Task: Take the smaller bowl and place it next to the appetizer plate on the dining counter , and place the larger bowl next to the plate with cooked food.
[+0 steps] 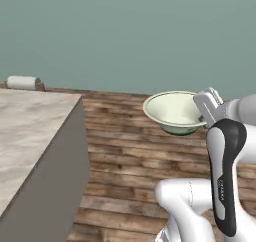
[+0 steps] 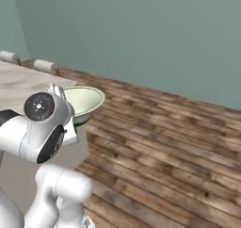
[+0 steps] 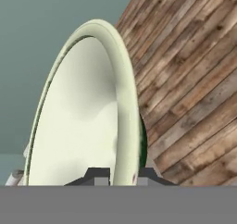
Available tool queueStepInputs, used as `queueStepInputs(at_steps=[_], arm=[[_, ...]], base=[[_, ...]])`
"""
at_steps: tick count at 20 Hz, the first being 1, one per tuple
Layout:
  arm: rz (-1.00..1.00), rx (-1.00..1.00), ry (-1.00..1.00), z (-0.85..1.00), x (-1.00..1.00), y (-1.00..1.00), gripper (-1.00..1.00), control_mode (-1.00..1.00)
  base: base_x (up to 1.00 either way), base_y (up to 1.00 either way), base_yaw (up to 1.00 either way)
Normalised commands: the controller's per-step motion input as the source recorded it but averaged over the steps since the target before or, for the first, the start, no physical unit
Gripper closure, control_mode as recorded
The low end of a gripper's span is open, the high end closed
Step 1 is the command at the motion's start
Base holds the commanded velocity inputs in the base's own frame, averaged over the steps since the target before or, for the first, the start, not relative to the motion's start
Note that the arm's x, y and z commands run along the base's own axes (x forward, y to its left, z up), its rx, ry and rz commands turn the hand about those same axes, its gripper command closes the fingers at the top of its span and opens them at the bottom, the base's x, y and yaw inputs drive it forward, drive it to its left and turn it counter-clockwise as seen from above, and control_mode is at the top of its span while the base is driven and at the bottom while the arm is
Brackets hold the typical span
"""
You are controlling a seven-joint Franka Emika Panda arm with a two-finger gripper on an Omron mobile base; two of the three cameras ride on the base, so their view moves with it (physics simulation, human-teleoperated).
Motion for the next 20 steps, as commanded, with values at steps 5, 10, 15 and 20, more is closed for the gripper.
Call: queueStepInputs(at_steps=[5,10,15,20], arm=[[0.00,0.00,0.00,0.00,0.00,0.00,1.00,1.00],[0.00,0.00,0.00,0.00,0.00,0.00,1.00,1.00],[0.00,0.00,0.00,0.00,0.00,0.00,1.00,1.00],[0.00,0.00,0.00,0.00,0.00,0.00,1.00,1.00]], base=[[1.00,-0.81,0.37],[1.00,-0.78,0.37],[1.00,-0.94,0.26],[1.00,-0.89,0.03]])
